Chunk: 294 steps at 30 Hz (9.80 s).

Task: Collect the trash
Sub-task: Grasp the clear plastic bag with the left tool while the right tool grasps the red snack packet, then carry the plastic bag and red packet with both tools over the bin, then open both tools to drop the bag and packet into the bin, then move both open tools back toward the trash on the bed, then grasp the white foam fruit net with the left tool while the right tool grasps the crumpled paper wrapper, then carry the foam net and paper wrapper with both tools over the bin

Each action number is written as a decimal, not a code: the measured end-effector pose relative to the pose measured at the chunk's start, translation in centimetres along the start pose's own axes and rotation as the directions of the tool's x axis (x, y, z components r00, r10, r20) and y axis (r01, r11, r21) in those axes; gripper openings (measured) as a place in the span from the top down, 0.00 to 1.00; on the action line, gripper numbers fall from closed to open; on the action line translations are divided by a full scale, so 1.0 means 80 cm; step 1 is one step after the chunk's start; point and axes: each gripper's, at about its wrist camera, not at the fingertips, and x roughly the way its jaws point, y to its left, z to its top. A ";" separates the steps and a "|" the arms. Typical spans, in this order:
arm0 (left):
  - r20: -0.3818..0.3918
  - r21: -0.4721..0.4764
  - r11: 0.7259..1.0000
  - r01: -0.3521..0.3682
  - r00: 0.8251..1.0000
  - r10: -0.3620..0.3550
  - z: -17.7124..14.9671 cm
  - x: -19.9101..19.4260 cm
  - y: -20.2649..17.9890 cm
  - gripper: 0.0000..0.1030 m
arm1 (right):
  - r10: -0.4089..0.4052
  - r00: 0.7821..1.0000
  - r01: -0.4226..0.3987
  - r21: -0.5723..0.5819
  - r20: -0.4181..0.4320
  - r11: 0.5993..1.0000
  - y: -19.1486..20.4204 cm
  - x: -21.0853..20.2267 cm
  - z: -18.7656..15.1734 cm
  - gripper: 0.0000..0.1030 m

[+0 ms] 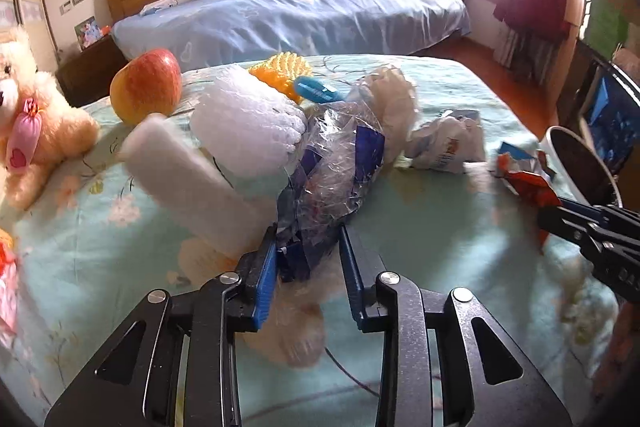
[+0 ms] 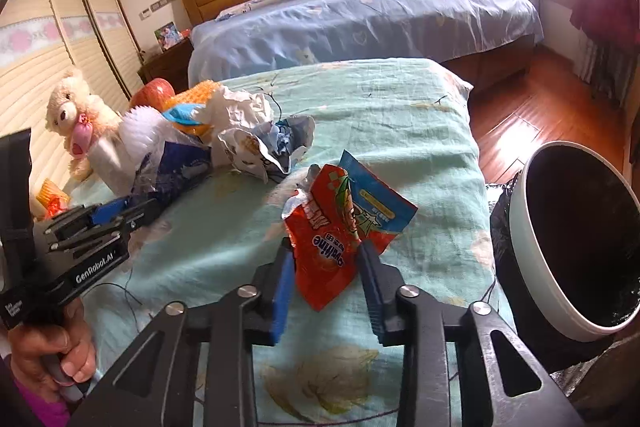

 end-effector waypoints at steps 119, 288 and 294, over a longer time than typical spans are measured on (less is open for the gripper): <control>-0.047 0.084 0.947 0.310 0.951 -0.307 0.016 -0.027 -0.249 0.28 | -0.135 0.985 0.095 0.315 0.109 0.944 -0.234 -0.105 -0.017 0.15; -0.052 0.178 0.914 0.364 0.931 -0.361 0.016 -0.043 -0.290 0.79 | -0.124 0.984 0.082 0.298 0.125 0.951 -0.234 -0.110 -0.025 0.85; -0.065 0.199 0.906 0.373 0.928 -0.368 0.024 -0.035 -0.308 0.79 | -0.128 0.985 0.087 0.309 0.115 0.947 -0.248 -0.105 -0.021 0.85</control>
